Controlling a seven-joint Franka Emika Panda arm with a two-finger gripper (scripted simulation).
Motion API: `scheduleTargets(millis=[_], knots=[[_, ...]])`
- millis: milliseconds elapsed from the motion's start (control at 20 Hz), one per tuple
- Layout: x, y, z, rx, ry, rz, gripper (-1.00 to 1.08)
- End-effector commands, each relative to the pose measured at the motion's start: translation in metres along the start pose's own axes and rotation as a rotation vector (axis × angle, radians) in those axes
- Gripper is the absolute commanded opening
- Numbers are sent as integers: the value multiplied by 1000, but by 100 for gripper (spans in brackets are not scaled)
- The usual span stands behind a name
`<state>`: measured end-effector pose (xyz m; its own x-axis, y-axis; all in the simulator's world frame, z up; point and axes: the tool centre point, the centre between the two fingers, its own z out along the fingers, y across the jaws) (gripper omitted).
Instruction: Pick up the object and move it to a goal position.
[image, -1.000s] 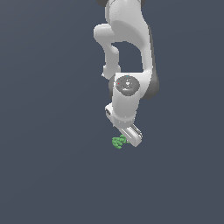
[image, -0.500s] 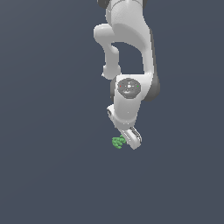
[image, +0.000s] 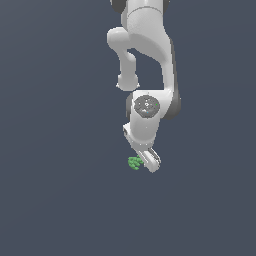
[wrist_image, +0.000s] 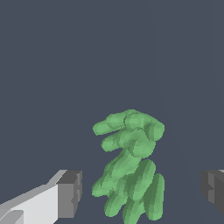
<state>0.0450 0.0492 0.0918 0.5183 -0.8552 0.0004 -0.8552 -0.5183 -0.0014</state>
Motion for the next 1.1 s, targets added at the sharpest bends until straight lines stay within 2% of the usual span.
scheduleTargets(millis=[0, 400, 450, 1050], knots=[[0, 1, 15, -1, -1, 1, 100], [0, 0, 32, -1, 0, 3, 100], [0, 0, 32, -1, 0, 3, -100], [1, 0, 31, 0, 0, 2, -100]])
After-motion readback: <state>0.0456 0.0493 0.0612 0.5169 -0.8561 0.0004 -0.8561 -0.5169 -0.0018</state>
